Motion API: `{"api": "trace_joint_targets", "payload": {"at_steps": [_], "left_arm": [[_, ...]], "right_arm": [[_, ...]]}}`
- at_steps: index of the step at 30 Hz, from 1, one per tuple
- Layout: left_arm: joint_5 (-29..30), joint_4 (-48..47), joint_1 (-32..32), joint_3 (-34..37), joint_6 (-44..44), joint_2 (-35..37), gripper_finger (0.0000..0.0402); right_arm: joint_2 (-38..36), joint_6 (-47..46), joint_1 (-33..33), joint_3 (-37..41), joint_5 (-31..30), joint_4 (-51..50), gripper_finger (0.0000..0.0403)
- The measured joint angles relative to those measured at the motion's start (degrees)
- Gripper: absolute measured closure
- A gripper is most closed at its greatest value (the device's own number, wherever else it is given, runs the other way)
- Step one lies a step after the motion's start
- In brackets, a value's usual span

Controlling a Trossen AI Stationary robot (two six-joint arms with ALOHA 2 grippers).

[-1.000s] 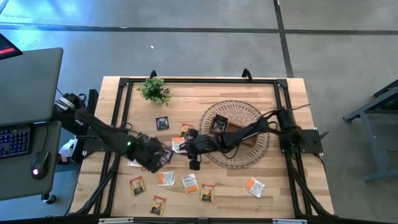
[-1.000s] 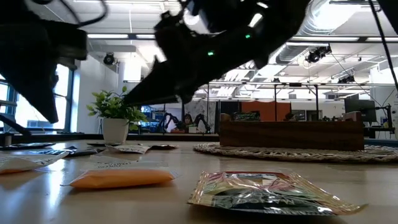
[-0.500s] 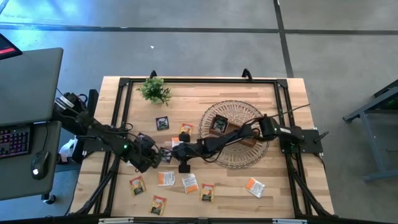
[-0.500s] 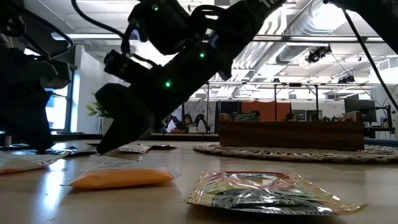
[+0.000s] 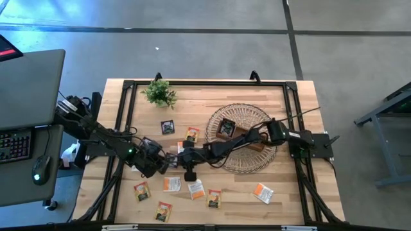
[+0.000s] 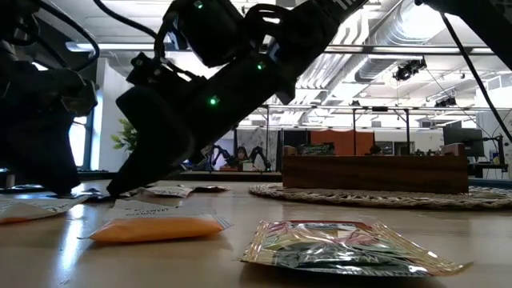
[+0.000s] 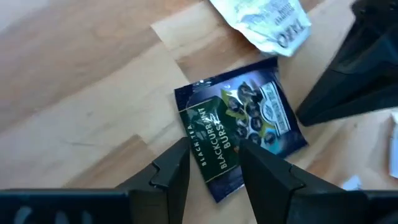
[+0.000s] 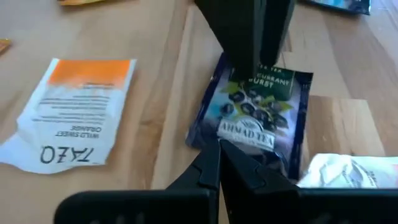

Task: Pick & Place Tea
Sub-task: Put the violet tea bag into the left section of the wooden organizer

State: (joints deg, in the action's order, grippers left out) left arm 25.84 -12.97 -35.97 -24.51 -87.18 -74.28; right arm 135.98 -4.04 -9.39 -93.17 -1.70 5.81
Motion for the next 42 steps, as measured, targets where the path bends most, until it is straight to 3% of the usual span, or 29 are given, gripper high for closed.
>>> {"api": "trace_joint_targets", "payload": {"at_steps": [10, 15, 28, 32, 37, 42], "left_arm": [[-0.2, 1.4, 0.0, -0.1, -2.1, -1.5, 0.0263], [0.5, 2.1, 0.0, -0.2, -3.6, -2.9, 0.0263], [2.6, 6.4, -0.1, 0.0, -0.1, -3.6, 0.0267], [3.5, 6.0, 0.0, 0.0, 0.2, -3.6, 0.0306], [4.1, 3.8, 0.0, 0.0, 0.3, -3.6, 0.0389], [4.6, 2.8, 0.0, 0.0, 0.3, -3.6, 0.0388]], "right_arm": [[1.2, 0.5, 1.0, -0.1, -0.9, -0.9, 0.0402], [1.2, 0.1, 1.2, -0.1, 1.8, -1.4, 0.0402], [1.4, 0.0, 1.0, 0.0, 3.6, 1.4, 0.0403], [1.4, 0.0, 1.0, 0.0, 3.6, 0.5, 0.0403], [1.4, 0.0, 1.0, 0.0, 3.6, 0.6, 0.0403], [1.4, 0.3, 1.0, 0.0, 3.6, 0.7, 0.0403]]}}
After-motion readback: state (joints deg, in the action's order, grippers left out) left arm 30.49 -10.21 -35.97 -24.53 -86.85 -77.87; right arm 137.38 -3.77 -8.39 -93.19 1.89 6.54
